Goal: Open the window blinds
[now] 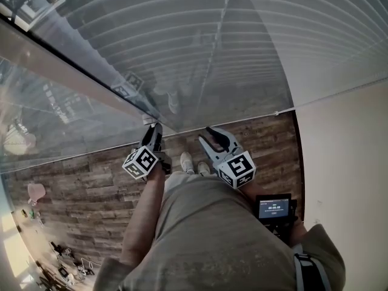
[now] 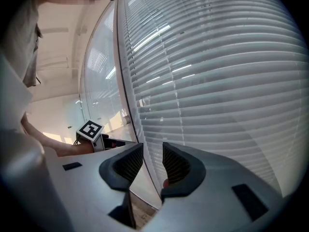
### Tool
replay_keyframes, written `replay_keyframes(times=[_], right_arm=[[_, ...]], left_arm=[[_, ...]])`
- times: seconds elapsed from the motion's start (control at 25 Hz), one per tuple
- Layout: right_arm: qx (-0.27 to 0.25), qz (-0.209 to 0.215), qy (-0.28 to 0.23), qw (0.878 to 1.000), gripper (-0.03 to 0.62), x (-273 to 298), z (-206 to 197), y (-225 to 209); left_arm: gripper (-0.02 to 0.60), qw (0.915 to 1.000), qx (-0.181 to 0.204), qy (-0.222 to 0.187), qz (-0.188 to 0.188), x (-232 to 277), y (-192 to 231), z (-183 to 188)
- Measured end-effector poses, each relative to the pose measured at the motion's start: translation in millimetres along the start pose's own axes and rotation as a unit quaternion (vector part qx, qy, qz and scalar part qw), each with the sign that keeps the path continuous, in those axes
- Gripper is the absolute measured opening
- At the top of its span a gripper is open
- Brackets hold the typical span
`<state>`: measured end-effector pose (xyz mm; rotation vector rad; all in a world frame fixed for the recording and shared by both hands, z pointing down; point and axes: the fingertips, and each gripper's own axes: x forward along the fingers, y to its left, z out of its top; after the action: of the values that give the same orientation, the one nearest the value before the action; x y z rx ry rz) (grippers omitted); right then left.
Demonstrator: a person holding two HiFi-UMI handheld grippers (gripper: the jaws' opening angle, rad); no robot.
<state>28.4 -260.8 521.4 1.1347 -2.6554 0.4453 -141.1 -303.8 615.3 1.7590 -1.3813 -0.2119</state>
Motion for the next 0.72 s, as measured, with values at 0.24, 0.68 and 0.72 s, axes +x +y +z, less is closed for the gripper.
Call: replay_keyframes(times=[0.24, 0.68, 0.72], right_arm=[[0.000, 0.006, -0.001, 1.000, 0.132, -5.1, -4.0, 7.0], [-0.006, 0.003, 0.002, 1.000, 0.132, -8.4, -5.2, 7.1], [-0.005, 0.003, 0.002, 1.000, 0.132, -9.2, -5.9, 7.0]], left_arm=[[0.132, 0.9891, -0.123, -0.018, -0.078, -4.3, -3.7, -3.5], [0.132, 0.9031, -0.365, -0.077, -0.213, -3.4, 0.4, -0.9], [0.132, 0.8974, -0.375, -0.079, -0.218, -3.2, 1.1, -1.4]])
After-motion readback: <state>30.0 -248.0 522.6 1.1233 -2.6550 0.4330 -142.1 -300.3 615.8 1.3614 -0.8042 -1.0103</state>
